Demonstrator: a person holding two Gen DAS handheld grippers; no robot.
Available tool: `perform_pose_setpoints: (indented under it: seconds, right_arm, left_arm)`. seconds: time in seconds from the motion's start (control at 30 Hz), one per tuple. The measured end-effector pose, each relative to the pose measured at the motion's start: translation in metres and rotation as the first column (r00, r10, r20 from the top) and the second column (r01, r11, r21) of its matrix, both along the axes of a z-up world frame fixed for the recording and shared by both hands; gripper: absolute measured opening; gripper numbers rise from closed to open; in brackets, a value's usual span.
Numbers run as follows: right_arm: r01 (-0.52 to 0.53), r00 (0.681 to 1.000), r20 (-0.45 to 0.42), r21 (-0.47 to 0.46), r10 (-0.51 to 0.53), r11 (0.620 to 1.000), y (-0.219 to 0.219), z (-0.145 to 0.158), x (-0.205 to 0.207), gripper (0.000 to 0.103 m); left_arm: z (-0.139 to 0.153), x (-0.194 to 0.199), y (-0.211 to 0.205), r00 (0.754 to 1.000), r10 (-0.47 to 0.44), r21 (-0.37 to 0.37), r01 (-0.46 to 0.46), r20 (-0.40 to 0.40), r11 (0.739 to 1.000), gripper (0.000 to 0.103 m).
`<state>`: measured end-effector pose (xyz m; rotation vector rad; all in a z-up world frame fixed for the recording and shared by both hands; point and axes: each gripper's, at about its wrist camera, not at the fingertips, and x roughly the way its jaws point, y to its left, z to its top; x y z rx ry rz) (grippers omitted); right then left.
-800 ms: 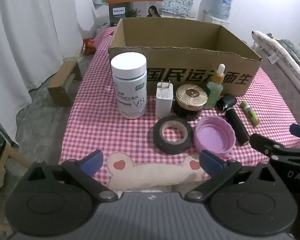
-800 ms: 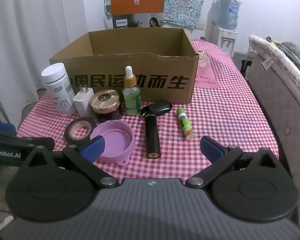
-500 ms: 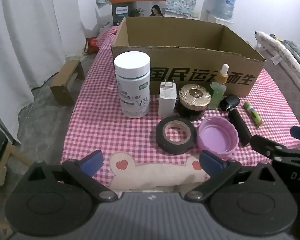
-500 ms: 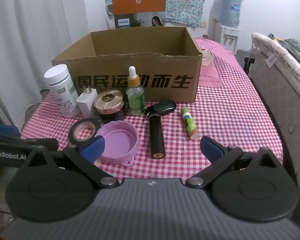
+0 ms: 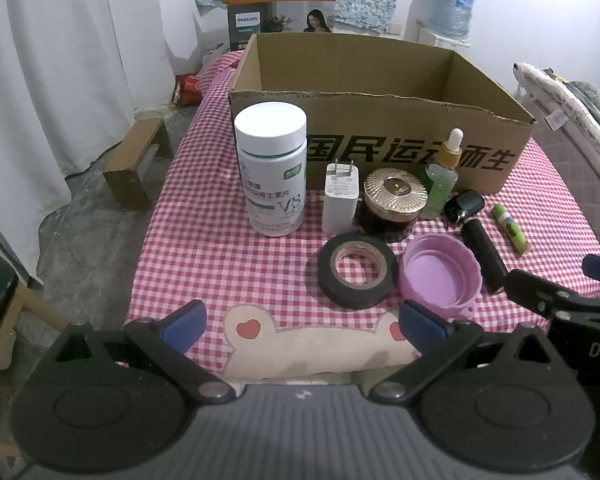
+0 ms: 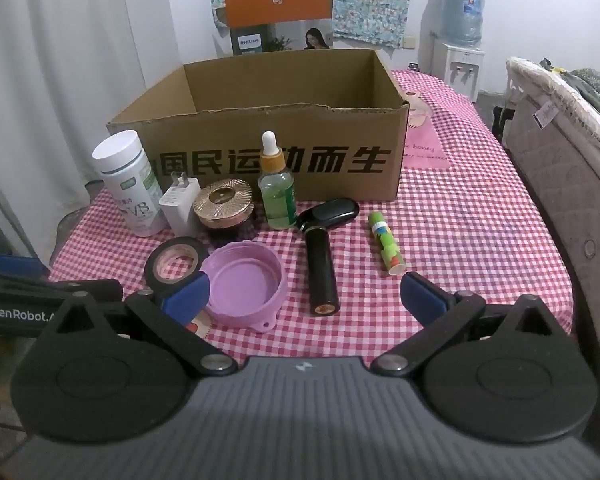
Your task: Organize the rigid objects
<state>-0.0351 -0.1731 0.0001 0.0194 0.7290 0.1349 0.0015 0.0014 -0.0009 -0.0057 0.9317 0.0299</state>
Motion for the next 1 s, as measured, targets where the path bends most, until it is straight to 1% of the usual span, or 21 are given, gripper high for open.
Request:
perform_pose_setpoints:
  seconds: [1.0]
  right_arm:
    - [-0.009, 1.0, -0.003, -0.008, 0.009, 1.0, 0.0008, -0.001, 0.0008, 0.102]
  left_arm:
    - [0.0012, -0.0006, 0.0016, 1.0, 0.004, 0.024, -0.004, 0.0, 1.0, 0.103]
